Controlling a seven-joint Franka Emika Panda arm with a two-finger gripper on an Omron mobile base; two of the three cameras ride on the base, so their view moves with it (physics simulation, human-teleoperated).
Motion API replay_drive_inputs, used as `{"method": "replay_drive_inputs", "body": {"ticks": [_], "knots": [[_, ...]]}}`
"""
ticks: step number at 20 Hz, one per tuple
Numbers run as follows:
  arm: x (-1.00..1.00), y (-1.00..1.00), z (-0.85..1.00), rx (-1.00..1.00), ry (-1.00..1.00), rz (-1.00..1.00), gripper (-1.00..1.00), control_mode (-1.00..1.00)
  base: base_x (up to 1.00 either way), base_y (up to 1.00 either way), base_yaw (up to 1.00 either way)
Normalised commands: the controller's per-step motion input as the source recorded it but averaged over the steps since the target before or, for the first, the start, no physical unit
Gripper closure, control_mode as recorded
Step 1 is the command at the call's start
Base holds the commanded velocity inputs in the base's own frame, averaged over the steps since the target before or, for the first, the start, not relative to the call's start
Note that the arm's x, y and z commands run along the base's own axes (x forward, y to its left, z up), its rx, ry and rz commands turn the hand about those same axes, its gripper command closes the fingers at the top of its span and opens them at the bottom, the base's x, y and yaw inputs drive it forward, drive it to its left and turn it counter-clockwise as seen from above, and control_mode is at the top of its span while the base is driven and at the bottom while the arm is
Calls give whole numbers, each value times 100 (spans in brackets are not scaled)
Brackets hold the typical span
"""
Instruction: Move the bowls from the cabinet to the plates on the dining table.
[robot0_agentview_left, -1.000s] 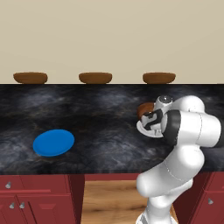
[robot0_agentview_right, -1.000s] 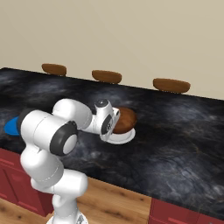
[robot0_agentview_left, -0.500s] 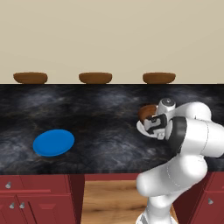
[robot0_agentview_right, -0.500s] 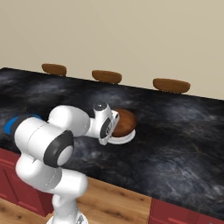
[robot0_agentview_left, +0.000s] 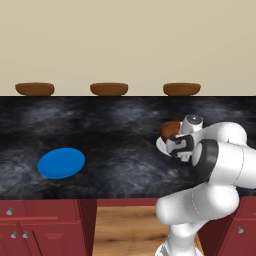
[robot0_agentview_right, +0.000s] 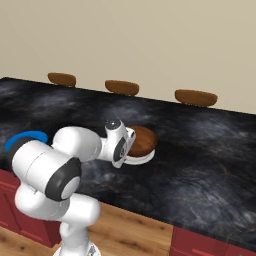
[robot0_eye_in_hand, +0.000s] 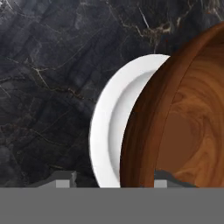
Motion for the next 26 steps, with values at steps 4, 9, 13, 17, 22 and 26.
{"method": "replay_drive_inputs", "body": {"ticks": [4,9,13,17,22,26], "knots": [[-15,0,21,0,-11,0,-100,-100,0,0,0],[-20,0,35,0,-10,0,-100,-100,0,0,0],[-23,0,37,0,-6,0,-100,-100,0,0,0],[-27,0,33,0,-3,0,-100,-100,0,0,0],[-31,0,36,0,-3,0,-100,-100,0,0,0],[-30,0,43,0,-2,0,-100,-100,0,0,0]]}}
